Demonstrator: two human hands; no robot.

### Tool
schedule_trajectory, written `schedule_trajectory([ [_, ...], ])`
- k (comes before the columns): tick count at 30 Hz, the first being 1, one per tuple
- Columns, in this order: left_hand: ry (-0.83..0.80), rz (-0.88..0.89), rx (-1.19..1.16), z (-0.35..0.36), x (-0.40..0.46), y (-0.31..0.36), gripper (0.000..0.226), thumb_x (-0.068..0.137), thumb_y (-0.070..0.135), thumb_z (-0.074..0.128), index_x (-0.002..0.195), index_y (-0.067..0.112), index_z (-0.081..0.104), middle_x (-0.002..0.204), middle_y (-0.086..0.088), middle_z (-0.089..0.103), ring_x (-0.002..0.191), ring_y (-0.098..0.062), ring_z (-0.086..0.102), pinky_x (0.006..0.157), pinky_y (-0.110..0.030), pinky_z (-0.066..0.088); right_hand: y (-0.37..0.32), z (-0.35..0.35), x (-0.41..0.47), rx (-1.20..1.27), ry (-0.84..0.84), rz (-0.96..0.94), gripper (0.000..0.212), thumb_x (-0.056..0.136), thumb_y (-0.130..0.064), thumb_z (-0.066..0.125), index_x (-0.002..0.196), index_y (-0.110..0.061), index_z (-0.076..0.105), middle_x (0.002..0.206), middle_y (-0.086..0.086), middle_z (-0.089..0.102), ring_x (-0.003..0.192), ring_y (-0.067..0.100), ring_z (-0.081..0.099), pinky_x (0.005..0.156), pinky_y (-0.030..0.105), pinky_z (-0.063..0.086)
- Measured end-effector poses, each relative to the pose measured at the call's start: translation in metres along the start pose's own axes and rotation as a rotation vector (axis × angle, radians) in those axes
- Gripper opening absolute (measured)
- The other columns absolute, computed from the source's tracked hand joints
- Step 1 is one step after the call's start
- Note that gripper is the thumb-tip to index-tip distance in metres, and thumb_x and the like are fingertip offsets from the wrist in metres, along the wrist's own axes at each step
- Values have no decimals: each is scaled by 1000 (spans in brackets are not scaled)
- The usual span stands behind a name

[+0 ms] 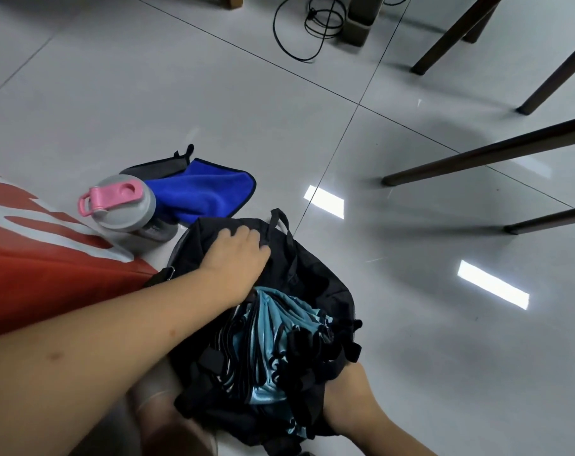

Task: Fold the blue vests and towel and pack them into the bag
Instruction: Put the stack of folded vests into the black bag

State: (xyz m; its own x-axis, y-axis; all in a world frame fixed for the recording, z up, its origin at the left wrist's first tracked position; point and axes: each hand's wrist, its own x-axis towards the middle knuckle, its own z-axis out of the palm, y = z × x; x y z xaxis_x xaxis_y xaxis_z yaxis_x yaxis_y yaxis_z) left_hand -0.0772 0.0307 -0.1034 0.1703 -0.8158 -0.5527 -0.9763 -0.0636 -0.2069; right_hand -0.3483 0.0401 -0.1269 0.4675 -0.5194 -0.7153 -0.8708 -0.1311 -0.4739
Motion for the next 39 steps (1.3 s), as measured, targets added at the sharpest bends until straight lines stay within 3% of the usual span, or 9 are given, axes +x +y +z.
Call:
schedule_trajectory([
  [3,-27,149,181,24,8,-15,53,86,25,64,136,23,46,131,-8,44,125,-30,38,99,-49,32,-2,-2,3,-48,-21,-65,24,94,-19,53,71,-19,59,71,-5,62,75,13,59,65,25,47],
  [8,102,264,243,32,29,-27,25,91,13,56,114,18,58,107,-3,60,107,-27,50,97,-45,34,-8,-7,5,-45,-5,-59,20,88,-34,49,70,-25,55,71,-10,61,73,8,59,65,20,46],
  [14,63,470,66,25,51,-9,31,84,0,50,109,19,51,84,1,60,76,-26,60,78,-38,44,-11,-8,11,-72,-3,-73,28,80,-55,50,92,-33,62,86,-16,67,80,9,64,71,29,56],
  [17,6,481,38,21,52,-3,29,82,-5,48,101,16,54,74,3,52,68,-24,56,67,-40,52,-20,-15,13,-177,-23,-123,31,76,-55,39,83,-31,56,79,-13,62,74,9,58,62,25,49],
  [20,57,449,-31,15,54,-1,23,85,-1,52,100,15,58,87,-1,54,76,-26,59,66,-41,53,-39,-29,13,-204,-81,-106,19,71,-51,41,74,-33,46,69,-13,52,63,10,50,52,16,32],
  [26,137,321,-497,-9,48,10,15,100,29,52,98,21,40,93,-2,60,83,-30,61,69,-40,45,-83,-51,24,-397,-127,-188,44,72,-34,68,113,-32,53,94,-7,64,87,23,64,72,27,49],
  [30,84,453,-230,-34,49,13,24,90,3,51,101,19,38,71,1,43,69,-26,47,59,-37,33,-111,-54,39,-590,-131,-293,46,75,-26,69,117,-22,53,80,-3,55,72,27,57,63,32,45],
  [35,246,492,-186,-45,45,10,11,97,27,48,105,19,46,77,-1,52,70,-26,42,62,-34,31,-142,-58,56,-747,-202,-366,18,80,-19,69,77,-15,52,71,0,51,59,22,49,52,31,38],
  [39,327,584,-345,-42,37,6,18,94,32,49,89,27,33,72,9,40,70,-20,40,62,-34,31,-159,-50,70,-878,-269,-471,20,81,-30,73,84,-19,57,87,-5,53,88,26,54,72,38,46],
])
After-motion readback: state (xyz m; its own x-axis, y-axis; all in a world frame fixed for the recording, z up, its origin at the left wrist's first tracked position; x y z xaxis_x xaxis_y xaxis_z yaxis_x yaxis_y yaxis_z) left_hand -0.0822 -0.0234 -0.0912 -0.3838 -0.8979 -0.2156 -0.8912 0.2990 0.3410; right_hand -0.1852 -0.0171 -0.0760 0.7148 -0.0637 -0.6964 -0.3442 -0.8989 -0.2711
